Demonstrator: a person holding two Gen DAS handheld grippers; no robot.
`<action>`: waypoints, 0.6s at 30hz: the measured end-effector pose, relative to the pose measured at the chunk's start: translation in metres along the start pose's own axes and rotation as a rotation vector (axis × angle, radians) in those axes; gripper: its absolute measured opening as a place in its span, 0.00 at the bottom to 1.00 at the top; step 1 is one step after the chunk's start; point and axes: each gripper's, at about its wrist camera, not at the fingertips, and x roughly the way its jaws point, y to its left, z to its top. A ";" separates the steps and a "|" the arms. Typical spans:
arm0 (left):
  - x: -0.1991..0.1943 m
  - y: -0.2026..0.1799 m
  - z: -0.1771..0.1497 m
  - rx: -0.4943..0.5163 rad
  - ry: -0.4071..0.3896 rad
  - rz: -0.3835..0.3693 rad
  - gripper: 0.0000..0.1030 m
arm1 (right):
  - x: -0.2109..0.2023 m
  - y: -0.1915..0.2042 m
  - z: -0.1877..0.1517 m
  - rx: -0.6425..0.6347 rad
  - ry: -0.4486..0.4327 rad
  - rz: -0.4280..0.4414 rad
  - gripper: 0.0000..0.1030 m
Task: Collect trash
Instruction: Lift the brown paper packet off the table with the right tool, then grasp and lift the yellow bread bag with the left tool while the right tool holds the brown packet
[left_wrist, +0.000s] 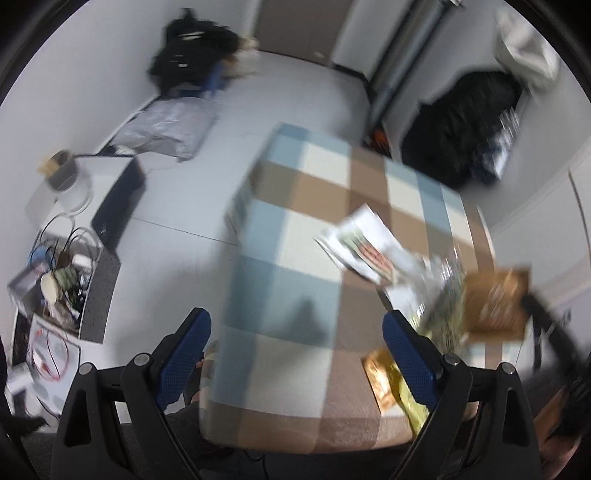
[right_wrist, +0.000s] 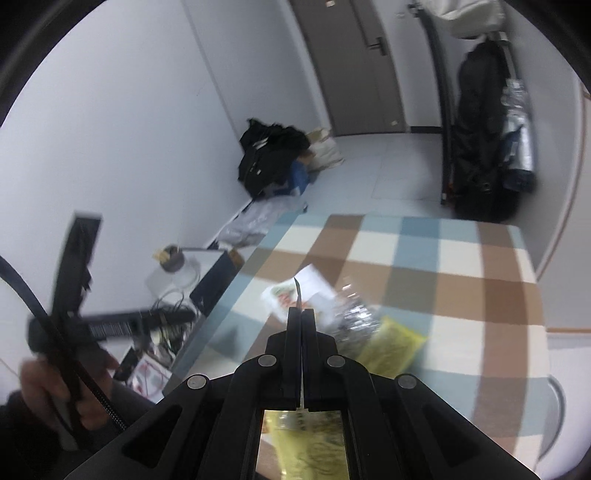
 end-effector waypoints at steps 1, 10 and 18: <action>0.003 -0.007 -0.001 0.027 0.018 -0.014 0.90 | -0.006 -0.006 0.002 0.008 -0.008 -0.004 0.00; 0.027 -0.062 -0.016 0.204 0.141 -0.128 0.89 | -0.048 -0.054 0.006 0.046 -0.074 -0.059 0.00; 0.042 -0.094 -0.035 0.393 0.180 -0.051 0.89 | -0.061 -0.088 -0.005 0.112 -0.083 -0.059 0.00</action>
